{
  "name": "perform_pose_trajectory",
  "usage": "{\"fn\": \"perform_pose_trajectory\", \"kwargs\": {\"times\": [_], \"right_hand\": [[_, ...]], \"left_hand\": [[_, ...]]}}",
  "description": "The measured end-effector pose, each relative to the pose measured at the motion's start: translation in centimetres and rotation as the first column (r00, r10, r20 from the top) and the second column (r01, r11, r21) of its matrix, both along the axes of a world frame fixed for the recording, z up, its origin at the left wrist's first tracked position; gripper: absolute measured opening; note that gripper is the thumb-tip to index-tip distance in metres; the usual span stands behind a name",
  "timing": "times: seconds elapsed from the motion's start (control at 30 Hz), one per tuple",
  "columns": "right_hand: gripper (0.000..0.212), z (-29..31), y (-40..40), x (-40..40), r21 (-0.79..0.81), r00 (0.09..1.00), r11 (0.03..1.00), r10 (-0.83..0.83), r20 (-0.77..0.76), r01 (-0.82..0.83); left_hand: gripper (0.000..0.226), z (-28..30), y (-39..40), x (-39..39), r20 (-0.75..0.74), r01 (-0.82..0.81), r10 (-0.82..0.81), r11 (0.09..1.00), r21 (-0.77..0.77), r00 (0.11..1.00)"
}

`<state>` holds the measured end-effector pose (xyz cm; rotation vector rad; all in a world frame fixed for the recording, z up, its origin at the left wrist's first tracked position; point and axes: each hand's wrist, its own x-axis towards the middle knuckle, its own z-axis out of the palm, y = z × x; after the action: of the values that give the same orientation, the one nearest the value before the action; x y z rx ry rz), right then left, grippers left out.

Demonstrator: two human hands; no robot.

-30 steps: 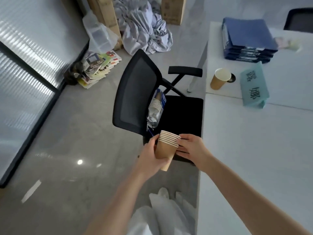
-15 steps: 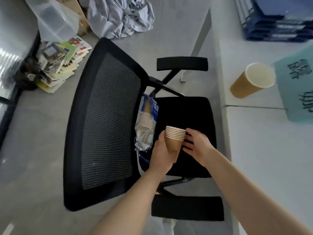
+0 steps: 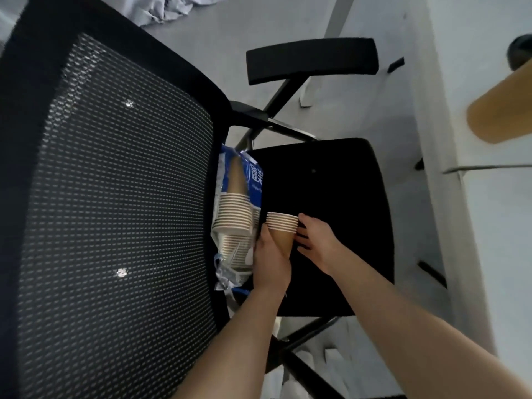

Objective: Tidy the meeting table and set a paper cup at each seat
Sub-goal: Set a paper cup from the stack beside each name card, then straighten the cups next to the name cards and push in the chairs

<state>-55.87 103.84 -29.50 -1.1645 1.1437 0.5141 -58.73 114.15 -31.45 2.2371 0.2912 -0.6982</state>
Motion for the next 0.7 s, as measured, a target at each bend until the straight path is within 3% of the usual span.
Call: {"fn": "perform_pose_trajectory", "kwargs": {"times": [0.2,0.33,0.47,0.57,0.7], "right_hand": [[0.05,1.9,-0.4,-0.9,-0.063,0.999,0.997,0.039,0.002,-0.039],[0.052,6.8,-0.9,-2.3,-0.157,0.998,0.987,0.052,0.038,-0.045],[0.036,15.3,-1.9,-4.8,-0.209,0.986,0.978,0.056,0.154,-0.023],[0.031,21.6,-3.5,-8.0,-0.246,0.961,0.969,0.069,0.266,-0.001],[0.024,27.4,-7.2,-13.7,-0.238,0.956,0.97,0.032,0.291,0.04]], "left_hand": [[0.088,2.0,-0.5,-1.1,-0.091,0.072,-0.07,0.997,0.016,0.993],[0.079,5.0,-0.4,-2.5,-0.135,0.033,-0.036,0.999,-0.023,0.99],[0.063,9.3,-0.4,-4.7,-0.188,-0.028,0.015,0.997,-0.067,0.982],[0.066,13.9,-1.0,-6.0,-0.151,-0.049,0.037,0.995,-0.083,0.988],[0.048,20.3,-3.5,-9.0,-0.008,-0.036,0.036,0.985,-0.167,0.999]]}}
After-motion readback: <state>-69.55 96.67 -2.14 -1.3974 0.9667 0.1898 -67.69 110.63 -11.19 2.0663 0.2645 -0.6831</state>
